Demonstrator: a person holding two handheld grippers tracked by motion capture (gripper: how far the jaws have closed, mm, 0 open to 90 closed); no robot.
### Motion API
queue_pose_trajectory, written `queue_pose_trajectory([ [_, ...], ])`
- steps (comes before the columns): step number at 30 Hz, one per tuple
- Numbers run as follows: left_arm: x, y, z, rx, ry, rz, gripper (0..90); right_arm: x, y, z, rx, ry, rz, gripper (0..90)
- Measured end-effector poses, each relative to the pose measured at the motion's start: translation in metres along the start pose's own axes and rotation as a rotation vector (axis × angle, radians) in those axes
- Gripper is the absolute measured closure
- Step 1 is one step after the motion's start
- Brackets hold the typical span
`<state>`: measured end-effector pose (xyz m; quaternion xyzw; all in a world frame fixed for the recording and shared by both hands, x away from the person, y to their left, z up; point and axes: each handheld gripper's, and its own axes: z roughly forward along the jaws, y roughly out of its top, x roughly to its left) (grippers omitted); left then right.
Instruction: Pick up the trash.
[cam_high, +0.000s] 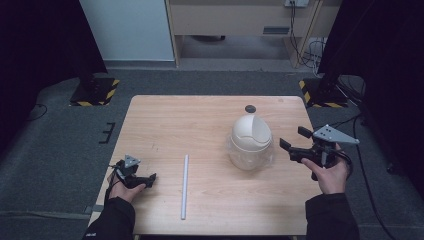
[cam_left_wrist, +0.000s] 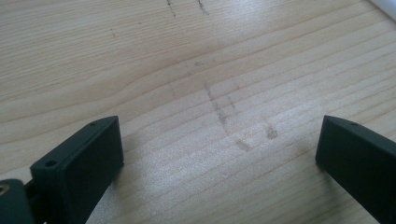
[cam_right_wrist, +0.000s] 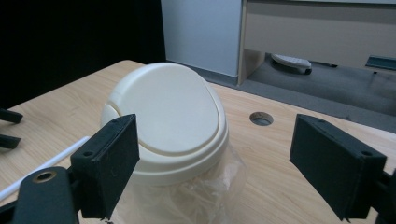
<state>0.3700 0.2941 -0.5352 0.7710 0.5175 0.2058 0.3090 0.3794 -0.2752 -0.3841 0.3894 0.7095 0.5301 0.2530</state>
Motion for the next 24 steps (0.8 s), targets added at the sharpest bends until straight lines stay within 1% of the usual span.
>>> queue_pose_trajectory([
  [4,0.0,0.0,0.0,-0.006,0.002,0.0,0.0,0.001,0.008,0.004,-0.007,0.008,-0.008,15.9],
  [7,0.0,-0.001,0.001,-0.009,0.002,0.0,0.0,0.005,0.014,0.008,-0.005,0.024,-0.017,15.9],
  [12,0.0,-0.001,0.001,-0.009,0.002,0.0,0.0,0.012,0.026,0.016,-0.019,0.046,-0.03,15.8],
  [15,0.0,-0.001,0.001,-0.009,0.002,0.0,0.0,0.018,0.035,0.023,-0.013,0.058,-0.048,15.8],
  [17,0.0,-0.001,0.001,-0.009,0.002,0.0,0.0,0.021,0.039,0.027,-0.018,0.065,-0.052,15.8],
  [19,0.0,-0.001,0.001,-0.009,0.002,0.0,0.0,0.023,0.04,0.029,-0.018,0.071,-0.053,15.8],
  [20,0.0,-0.001,0.001,-0.01,0.002,0.0,0.0,0.025,0.041,0.035,-0.016,0.08,-0.051,15.9],
  [24,0.0,-0.001,0.001,-0.009,0.002,0.0,0.0,0.028,0.038,0.045,0.005,0.083,-0.053,16.4],
])
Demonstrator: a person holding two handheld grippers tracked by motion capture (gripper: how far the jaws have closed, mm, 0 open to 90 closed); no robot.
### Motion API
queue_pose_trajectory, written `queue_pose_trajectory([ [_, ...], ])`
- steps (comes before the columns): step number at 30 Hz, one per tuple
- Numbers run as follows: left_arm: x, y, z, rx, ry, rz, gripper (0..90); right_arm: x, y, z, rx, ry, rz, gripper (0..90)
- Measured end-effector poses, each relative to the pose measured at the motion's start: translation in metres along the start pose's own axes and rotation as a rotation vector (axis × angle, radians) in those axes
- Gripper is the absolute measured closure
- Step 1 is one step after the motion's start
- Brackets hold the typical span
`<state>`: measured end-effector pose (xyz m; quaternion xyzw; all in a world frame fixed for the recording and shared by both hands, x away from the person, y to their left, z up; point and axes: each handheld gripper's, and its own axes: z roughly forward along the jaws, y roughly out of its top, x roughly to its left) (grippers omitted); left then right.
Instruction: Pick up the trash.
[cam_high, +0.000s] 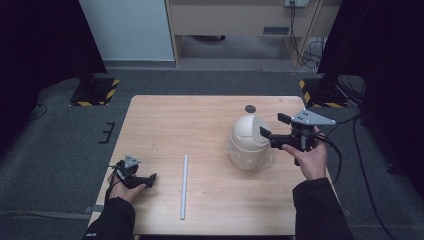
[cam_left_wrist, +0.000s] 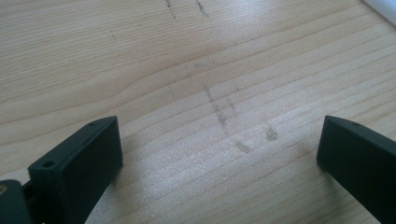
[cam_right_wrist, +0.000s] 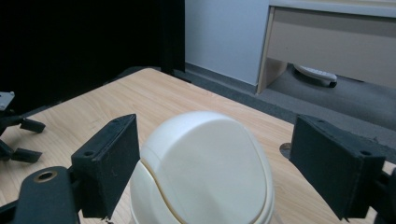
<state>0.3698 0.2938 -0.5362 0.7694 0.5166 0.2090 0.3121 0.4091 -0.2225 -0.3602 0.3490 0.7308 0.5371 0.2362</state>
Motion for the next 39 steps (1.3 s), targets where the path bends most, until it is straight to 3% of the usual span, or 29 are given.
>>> queue_pose_trajectory([
  [11,0.0,0.0,0.0,0.0,0.0,0.0,0.0,0.005,-0.019,0.02,0.035,0.045,0.027,17.5],
  [17,0.0,0.0,0.0,0.0,0.0,0.0,0.0,0.009,-0.031,0.029,0.101,0.06,0.014,18.5],
  [28,0.0,0.0,0.0,0.0,0.0,0.0,0.0,0.012,-0.046,0.041,0.158,0.079,0.02,20.1],
  [39,0.0,0.0,0.0,0.0,0.0,0.0,0.0,0.015,-0.051,0.052,0.21,0.11,0.028,19.7],
])
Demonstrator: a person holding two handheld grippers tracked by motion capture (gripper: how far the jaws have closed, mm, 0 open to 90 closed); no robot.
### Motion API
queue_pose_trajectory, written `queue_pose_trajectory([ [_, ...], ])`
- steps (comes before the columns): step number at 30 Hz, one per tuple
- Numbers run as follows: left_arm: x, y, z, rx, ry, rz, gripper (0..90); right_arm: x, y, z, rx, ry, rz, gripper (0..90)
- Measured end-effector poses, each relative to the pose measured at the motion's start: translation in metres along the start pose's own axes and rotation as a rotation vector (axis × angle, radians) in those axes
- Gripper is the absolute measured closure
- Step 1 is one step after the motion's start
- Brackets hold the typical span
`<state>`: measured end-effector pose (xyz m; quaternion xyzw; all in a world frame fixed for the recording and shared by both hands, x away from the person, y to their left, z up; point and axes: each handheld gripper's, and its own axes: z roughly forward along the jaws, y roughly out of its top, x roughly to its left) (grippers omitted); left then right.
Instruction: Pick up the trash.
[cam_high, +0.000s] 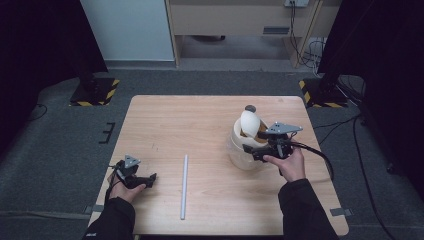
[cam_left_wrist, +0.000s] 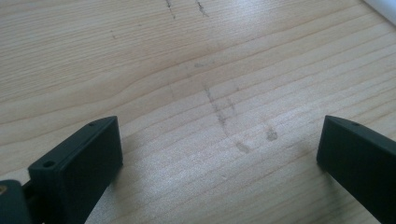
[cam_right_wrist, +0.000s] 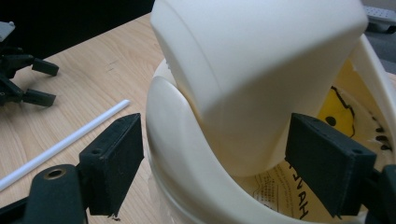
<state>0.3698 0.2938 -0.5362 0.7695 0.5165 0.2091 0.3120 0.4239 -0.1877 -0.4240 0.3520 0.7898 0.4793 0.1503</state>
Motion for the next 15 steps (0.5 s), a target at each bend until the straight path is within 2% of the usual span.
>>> queue_pose_trajectory([
  [7,0.0,0.0,0.0,0.0,0.0,0.0,0.0,0.0,0.001,-0.006,-0.004,0.006,-0.001,21.6],
  [9,0.0,0.0,0.0,0.002,-0.003,0.0,0.0,0.0,0.002,-0.014,-0.026,0.005,0.005,21.6],
  [15,0.0,0.002,-0.001,0.009,-0.003,0.0,3.1,-0.009,0.006,-0.044,-0.085,-0.044,0.025,19.2],
])
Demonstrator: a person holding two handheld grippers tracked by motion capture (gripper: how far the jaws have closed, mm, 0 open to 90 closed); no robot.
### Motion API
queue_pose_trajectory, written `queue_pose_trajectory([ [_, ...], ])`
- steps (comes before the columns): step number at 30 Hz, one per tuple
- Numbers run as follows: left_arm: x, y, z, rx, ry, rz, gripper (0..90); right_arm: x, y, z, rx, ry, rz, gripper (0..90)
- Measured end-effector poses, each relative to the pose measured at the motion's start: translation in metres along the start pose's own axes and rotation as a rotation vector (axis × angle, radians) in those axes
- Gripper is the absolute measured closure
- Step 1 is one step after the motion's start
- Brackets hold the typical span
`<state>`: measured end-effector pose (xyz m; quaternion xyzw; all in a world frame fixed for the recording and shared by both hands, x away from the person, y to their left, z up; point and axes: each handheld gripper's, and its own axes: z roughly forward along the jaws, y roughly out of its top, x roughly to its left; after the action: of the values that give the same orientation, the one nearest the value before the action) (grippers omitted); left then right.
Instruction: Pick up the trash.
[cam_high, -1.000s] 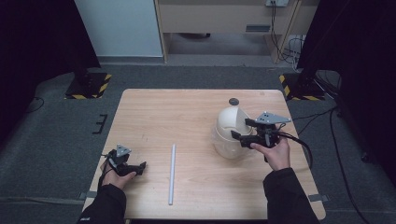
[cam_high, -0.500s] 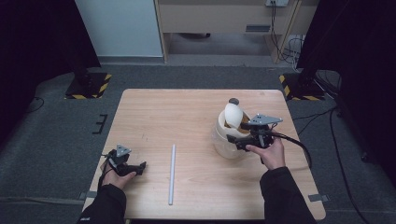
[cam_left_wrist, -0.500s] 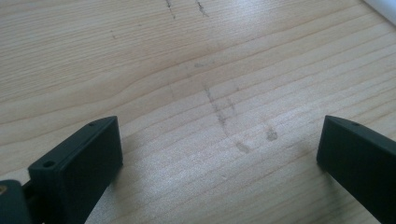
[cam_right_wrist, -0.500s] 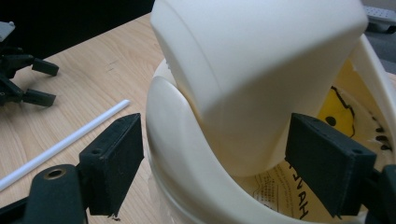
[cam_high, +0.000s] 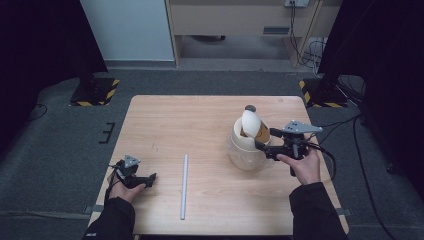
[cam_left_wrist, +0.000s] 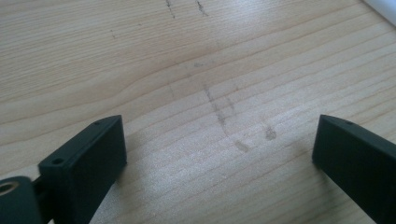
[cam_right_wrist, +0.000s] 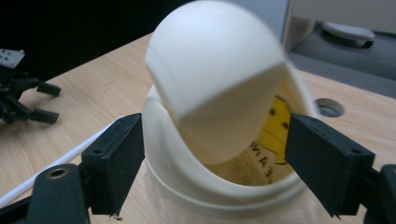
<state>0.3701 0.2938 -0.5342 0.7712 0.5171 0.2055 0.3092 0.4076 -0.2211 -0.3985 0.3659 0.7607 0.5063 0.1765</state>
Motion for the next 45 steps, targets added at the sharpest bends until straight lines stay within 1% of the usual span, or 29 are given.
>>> queue_pose_trajectory([
  [1,0.0,0.001,-0.001,0.006,-0.002,0.001,3.9,-0.002,0.0,-0.005,-0.005,-0.016,0.0,18.7],
  [3,0.0,0.002,-0.002,0.014,-0.001,0.0,7.2,-0.004,-0.003,-0.011,-0.013,-0.034,0.004,18.1],
  [6,-0.001,0.004,-0.004,0.027,-0.004,-0.002,13.3,-0.005,-0.007,-0.015,-0.014,-0.041,0.013,17.8],
  [7,-0.001,0.005,-0.006,0.034,-0.013,-0.014,15.5,-0.007,-0.014,-0.019,-0.008,-0.058,0.025,16.5],
  [8,-0.004,0.007,-0.007,0.026,-0.028,-0.026,15.6,-0.008,-0.017,-0.021,-0.004,-0.064,0.028,16.3],
  [10,-0.008,0.009,-0.01,0.01,-0.046,-0.031,17.9,-0.01,-0.023,-0.025,0.004,-0.075,0.038,16.0],
  [11,-0.011,0.011,-0.011,0.0,-0.054,-0.037,19.6,-0.011,-0.025,-0.026,0.007,-0.08,0.044,15.8],
  [12,-0.011,0.011,-0.011,0.0,-0.054,-0.037,20.3,-0.011,-0.025,-0.026,0.007,-0.08,0.044,15.8],
  [13,-0.019,0.014,-0.014,-0.018,-0.08,-0.041,21.6,-0.013,-0.033,-0.029,0.009,-0.091,0.057,15.6],
  [17,-0.038,0.019,-0.018,-0.034,-0.121,-0.015,24.1,-0.016,-0.048,-0.031,0.039,-0.099,0.078,15.3],
  [18,-0.043,0.02,-0.018,-0.039,-0.132,-0.014,24.5,-0.018,-0.053,-0.031,0.042,-0.102,0.081,15.3],
  [21,-0.057,0.022,-0.02,-0.052,-0.168,0.017,25.4,-0.022,-0.064,-0.032,0.067,-0.112,0.095,15.3],
  [23,-0.067,0.024,-0.021,-0.058,-0.182,0.031,26.0,-0.024,-0.07,-0.033,0.07,-0.128,0.104,15.3],
  [24,-0.067,0.024,-0.021,-0.058,-0.182,0.031,26.6,-0.024,-0.07,-0.033,0.07,-0.128,0.104,15.3],
  [25,-0.077,0.025,-0.021,-0.061,-0.2,0.044,27.4,-0.027,-0.077,-0.035,0.079,-0.149,0.119,15.2],
  [29,-0.097,0.026,-0.021,-0.049,-0.224,0.067,28.7,-0.035,-0.09,-0.034,0.124,-0.199,0.13,15.3],
  [31,-0.106,0.026,-0.02,-0.03,-0.228,0.067,30.1,-0.038,-0.097,-0.033,0.151,-0.208,0.14,15.4],
  [34,-0.114,0.025,-0.016,-0.001,-0.213,0.071,31.7,-0.041,-0.104,-0.03,0.189,-0.222,0.147,15.6],
  [36,-0.115,0.025,-0.014,0.02,-0.21,0.069,32.8,-0.041,-0.106,-0.029,0.203,-0.229,0.141,15.7],
  [40,-0.118,0.023,-0.013,0.038,-0.208,0.064,36.1,-0.041,-0.107,-0.028,0.217,-0.227,0.132,15.8],
  [41,-0.12,0.023,-0.013,0.055,-0.205,0.064,37.9,-0.041,-0.108,-0.027,0.225,-0.225,0.13,15.8],
  [43,-0.121,0.022,-0.012,0.064,-0.202,0.069,40.2,-0.04,-0.108,-0.025,0.233,-0.222,0.128,15.8],
  [44,-0.122,0.022,-0.01,0.083,-0.198,0.077,42.0,-0.04,-0.108,-0.025,0.237,-0.22,0.123,15.8],
  [45,-0.123,0.021,-0.01,0.09,-0.196,0.082,42.9,-0.04,-0.108,-0.024,0.242,-0.219,0.122,15.8],
])
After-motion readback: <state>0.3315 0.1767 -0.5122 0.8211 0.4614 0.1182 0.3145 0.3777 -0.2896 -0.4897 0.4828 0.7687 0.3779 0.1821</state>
